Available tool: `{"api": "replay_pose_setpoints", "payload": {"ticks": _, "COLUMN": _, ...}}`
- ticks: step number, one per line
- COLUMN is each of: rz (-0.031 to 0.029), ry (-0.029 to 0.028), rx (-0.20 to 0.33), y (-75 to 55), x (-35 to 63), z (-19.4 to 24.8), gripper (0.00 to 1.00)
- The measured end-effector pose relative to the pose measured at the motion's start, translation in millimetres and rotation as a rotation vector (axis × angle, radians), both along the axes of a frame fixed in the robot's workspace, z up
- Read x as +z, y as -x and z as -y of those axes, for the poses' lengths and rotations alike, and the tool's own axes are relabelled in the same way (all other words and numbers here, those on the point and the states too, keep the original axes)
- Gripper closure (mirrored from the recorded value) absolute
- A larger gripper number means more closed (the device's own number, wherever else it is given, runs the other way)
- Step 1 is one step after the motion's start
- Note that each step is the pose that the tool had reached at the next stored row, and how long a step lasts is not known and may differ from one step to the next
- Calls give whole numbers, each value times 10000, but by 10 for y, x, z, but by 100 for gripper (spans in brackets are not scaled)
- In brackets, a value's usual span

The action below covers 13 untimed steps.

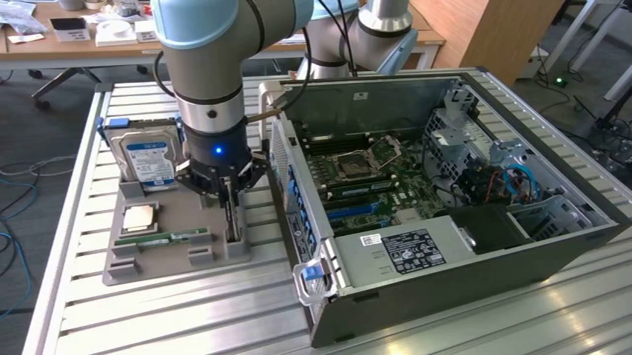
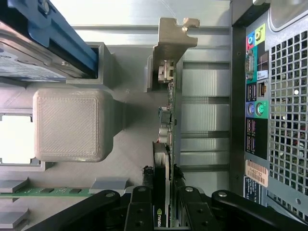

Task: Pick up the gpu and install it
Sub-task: 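Pick up the gpu and move the gpu toward the slot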

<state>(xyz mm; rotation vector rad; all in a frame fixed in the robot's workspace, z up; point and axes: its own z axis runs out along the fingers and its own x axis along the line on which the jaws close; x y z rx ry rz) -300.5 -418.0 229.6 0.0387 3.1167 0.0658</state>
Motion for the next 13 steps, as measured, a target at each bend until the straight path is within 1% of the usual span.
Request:
{"api": "replay_pose_setpoints", "payload": {"ticks": 4, "rz": 4, "ry": -4, "rx": 0, "y": 0, "x": 20, "z": -1, "gripper": 74}}
{"api": "replay_pose_setpoints", "payload": {"ticks": 13, "rz": 0, "ry": 0, "rx": 0, "y": 0, "x": 147, "z": 0, "gripper": 74}}
